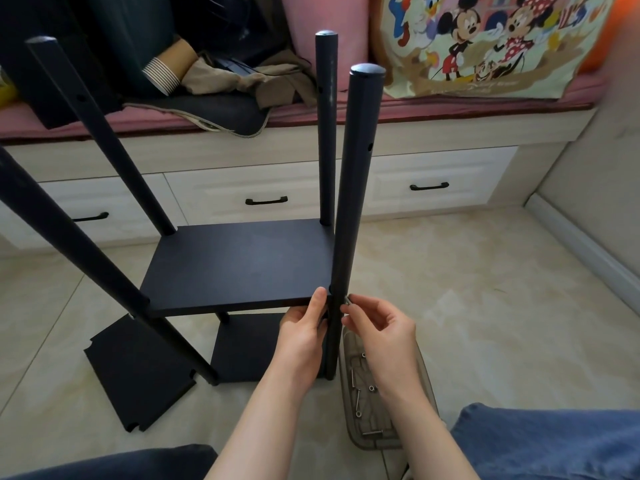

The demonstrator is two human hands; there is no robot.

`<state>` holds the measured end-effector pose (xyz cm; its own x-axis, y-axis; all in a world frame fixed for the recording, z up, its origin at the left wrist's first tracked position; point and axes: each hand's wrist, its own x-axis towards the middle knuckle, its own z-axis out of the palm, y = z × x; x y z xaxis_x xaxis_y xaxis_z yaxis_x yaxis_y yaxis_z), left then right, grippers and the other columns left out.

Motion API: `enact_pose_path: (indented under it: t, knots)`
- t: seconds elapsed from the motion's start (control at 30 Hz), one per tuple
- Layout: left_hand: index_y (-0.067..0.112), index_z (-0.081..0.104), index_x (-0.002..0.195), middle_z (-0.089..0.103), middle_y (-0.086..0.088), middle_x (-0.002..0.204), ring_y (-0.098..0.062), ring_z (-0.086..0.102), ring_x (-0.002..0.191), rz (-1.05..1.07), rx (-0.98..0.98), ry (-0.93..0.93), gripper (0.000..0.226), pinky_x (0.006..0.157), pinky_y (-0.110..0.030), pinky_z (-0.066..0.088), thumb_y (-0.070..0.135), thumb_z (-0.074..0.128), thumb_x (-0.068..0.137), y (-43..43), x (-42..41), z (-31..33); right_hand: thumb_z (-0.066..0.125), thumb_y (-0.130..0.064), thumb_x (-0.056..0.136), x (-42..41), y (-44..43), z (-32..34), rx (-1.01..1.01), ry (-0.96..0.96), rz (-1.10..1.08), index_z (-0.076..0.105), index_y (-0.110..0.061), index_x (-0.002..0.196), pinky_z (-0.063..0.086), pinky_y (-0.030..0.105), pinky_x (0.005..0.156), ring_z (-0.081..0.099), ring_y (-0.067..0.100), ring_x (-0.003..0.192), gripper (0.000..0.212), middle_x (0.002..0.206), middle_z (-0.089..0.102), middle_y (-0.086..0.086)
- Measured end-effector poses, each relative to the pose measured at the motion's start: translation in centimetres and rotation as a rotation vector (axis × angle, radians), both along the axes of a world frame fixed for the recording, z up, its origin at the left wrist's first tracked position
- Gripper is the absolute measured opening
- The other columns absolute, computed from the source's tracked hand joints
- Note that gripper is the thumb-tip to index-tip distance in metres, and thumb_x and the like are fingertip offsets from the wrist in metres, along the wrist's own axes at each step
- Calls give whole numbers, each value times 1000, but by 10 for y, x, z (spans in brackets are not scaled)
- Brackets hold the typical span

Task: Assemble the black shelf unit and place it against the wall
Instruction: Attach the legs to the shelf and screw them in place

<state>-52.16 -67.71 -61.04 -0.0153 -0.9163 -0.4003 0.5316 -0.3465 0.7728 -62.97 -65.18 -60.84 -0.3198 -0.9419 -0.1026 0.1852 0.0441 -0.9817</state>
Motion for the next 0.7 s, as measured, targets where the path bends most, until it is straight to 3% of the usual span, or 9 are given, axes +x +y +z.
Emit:
enact_pose_path:
  t: [0.27,0.5,0.7]
  knots:
    - [2,67,109,78,-11,100,-18,76,90,3,-35,34,42,68,-18,57,35,66,83,-1,0,2,64,-4,93,-7,-10,0,-30,22,68,74,-17,94,57,22,75,75,18,86,16,88,77,4]
    - [6,67,103,79,-5,91,-10,76,80,-12,-28,73,23,58,-15,55,27,59,98,0,0,6,65,-6,94,-8,-13,-5,-42,80,78,74,-17,98,58,24,79,74,16,89,16,91,77,1]
    - [11,67,100,79,3,87,-3,74,76,-12,-42,40,18,51,-12,52,27,60,97,0,-1,5,65,-3,92,-9,-13,-3,-50,53,83,74,-17,97,57,22,77,74,16,90,17,92,77,2]
